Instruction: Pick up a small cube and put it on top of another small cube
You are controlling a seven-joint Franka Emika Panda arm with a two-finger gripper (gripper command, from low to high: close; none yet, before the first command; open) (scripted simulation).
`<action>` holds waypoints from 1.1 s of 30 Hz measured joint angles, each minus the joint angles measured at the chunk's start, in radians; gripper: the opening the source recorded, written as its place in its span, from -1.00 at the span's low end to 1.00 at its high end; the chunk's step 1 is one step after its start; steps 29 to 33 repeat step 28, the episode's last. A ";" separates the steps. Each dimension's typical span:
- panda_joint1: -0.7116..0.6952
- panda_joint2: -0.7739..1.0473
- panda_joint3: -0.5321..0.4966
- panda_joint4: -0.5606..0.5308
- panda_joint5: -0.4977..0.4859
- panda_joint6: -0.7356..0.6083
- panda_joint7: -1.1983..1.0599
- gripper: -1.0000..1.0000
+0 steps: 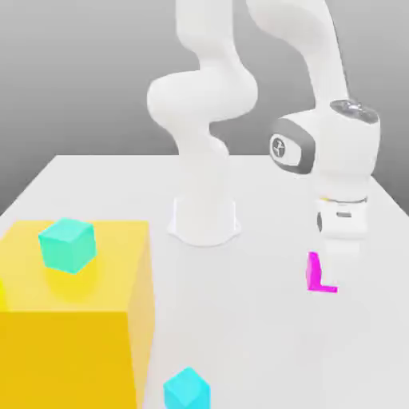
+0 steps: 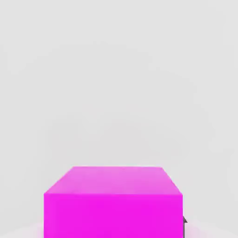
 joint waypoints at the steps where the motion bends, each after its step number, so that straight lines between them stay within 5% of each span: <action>1: -0.023 0.008 -0.009 0.017 0.000 -0.011 -0.034 -1.00; 19: -0.373 0.127 -0.165 0.326 0.064 -0.188 -0.710 -1.00; 24: -0.413 0.266 -0.147 0.353 0.109 -0.073 -0.781 -1.00; 25: -0.418 0.290 -0.141 0.354 0.117 -0.052 -0.788 1.00; 33: -0.418 0.290 -0.141 0.354 0.117 -0.052 -0.788 1.00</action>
